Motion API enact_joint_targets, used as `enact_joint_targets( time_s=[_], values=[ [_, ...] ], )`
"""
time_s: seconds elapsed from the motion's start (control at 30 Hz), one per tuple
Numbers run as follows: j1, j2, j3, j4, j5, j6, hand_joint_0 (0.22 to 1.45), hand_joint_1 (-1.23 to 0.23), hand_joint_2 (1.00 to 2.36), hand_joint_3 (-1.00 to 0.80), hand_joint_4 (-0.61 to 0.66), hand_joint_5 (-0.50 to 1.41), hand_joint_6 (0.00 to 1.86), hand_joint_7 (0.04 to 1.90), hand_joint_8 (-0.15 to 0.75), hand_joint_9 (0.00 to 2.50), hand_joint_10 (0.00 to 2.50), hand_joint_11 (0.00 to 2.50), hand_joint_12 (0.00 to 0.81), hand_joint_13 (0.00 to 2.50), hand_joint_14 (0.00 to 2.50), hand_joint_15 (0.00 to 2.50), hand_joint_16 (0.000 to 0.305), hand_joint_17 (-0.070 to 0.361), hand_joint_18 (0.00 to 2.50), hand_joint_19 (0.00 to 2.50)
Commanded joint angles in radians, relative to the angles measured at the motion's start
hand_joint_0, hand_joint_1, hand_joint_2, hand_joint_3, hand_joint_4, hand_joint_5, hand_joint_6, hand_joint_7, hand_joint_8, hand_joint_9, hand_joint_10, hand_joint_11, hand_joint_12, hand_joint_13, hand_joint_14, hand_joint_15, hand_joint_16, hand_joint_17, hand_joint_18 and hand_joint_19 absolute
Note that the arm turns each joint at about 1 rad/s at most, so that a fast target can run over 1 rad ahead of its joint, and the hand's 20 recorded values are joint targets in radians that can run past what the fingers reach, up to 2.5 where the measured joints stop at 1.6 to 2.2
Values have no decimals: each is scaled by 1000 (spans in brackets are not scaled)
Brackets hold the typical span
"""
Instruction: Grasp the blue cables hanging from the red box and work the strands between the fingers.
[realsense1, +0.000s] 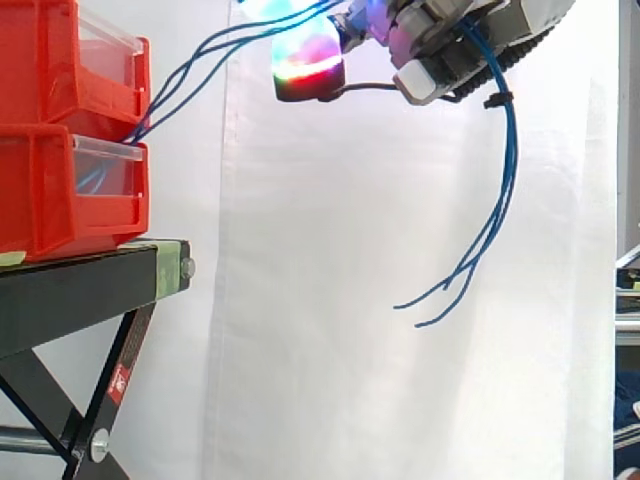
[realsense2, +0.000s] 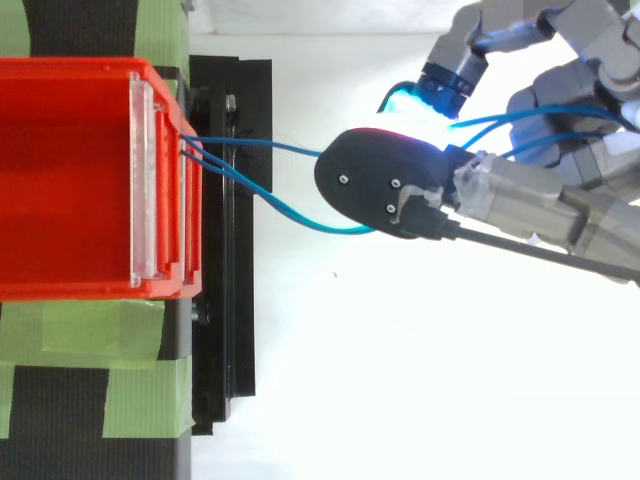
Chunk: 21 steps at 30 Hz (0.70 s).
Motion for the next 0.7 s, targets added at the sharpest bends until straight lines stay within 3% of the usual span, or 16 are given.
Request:
enact_joint_targets(
  time_s=[0.0, 0.2, 0.37, 0.47, 0.67],
  values=[
    [-1, 0, 0, 27, 1, -65, 1127, -614, 1004, 418, 284, -12, 1487, 980, 507, 1641, 2500, 2500, 726, 1976, 2500, 1785, 259, 194, 2500, 608],
    [-1, 0, 12, 135, 11, -72, 1127, -614, 1005, 418, 288, -11, 1488, 979, 507, 1641, 2500, 2500, 726, 1976, 2500, 1785, 259, 194, 2500, 608],
    [2, 0, 23, 169, 30, -39, 1126, -613, 1004, 417, 283, -12, 1488, 980, 507, 1641, 2500, 2500, 726, 1976, 2500, 1785, 259, 194, 2500, 608],
    [5, 2, 26, 185, 48, 18, 1125, -613, 1005, 417, 290, -12, 1486, 988, 507, 1641, 2500, 2500, 726, 1976, 2500, 1785, 259, 194, 2500, 608],
    [9, 0, 32, 185, 47, 116, 1125, -613, 1005, 416, 287, -12, 1489, 975, 507, 1641, 2500, 2500, 726, 1976, 2500, 1785, 259, 194, 2500, 608]
  ],
)
